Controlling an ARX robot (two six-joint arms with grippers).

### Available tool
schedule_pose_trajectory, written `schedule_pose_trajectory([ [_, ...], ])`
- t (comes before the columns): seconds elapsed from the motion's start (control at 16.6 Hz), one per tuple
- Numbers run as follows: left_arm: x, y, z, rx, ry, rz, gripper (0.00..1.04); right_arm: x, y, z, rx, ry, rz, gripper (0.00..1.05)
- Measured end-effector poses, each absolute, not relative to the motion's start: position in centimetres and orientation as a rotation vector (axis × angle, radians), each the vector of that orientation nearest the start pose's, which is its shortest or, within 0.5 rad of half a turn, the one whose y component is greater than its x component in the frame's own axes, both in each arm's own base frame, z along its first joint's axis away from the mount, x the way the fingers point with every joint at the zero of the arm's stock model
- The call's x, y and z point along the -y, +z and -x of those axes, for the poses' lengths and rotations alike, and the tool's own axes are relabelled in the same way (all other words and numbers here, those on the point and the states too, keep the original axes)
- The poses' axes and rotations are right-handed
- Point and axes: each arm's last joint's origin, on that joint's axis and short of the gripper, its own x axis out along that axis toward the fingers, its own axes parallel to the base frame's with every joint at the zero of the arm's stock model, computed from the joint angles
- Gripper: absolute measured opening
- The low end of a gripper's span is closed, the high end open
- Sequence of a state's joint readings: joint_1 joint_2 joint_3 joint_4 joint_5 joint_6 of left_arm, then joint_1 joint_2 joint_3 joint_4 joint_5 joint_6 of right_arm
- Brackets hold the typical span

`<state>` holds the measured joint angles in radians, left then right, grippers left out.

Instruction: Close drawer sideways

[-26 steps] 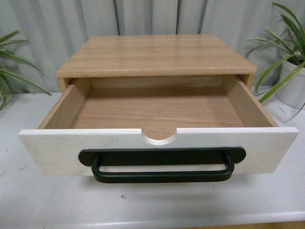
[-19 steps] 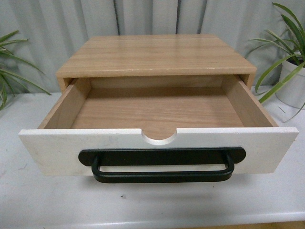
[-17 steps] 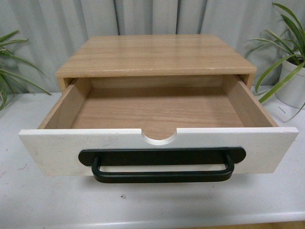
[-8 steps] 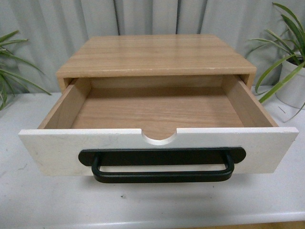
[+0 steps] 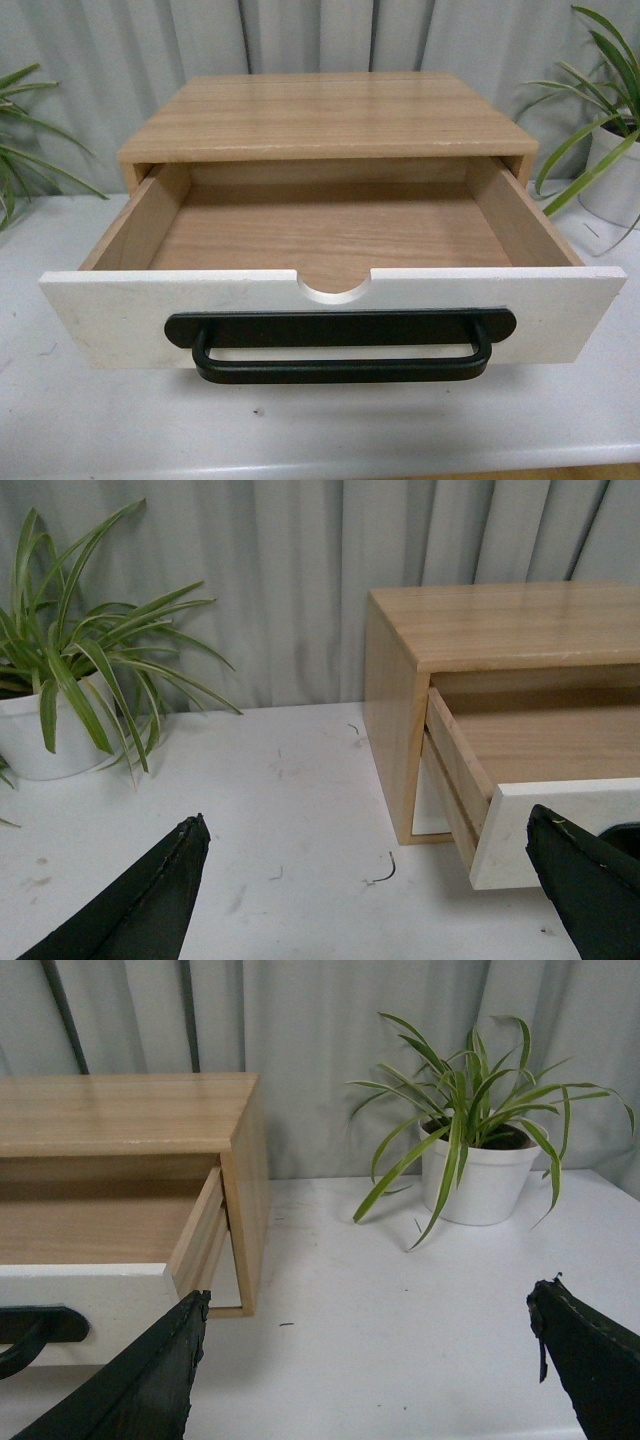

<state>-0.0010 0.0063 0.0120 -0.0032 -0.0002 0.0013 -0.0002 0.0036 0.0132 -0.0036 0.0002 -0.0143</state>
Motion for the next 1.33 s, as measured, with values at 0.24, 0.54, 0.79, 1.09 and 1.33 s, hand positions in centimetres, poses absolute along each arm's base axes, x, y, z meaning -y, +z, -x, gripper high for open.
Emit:
schedule_pose_trajectory([
  [0.24,0.0,16.7,-9.7,0.002,-0.001,-0.001,0.98,0.0,16.7,-9.7,0.006,0.0,0.014,0.98],
  [0.54,0.7,17.0,-10.0,-0.301,0.223,0.111,0.98,0.5,16.7,-10.8,-0.164,-0.23,-0.179,0.98],
  [0.79,0.0,19.5,-11.9,-0.159,0.296,0.175,0.98,0.9,20.5,-14.1,-0.039,-0.155,-0.175,0.98],
  [1.09,4.4,23.7,-17.4,-0.193,-0.139,-0.447,0.98,-1.9,25.5,-19.6,-0.054,0.187,0.413,0.98],
  [1.33,5.3,23.5,-17.7,-0.223,-0.221,-0.613,0.98,-2.2,25.7,-20.1,-0.062,0.236,0.574,0.98],
])
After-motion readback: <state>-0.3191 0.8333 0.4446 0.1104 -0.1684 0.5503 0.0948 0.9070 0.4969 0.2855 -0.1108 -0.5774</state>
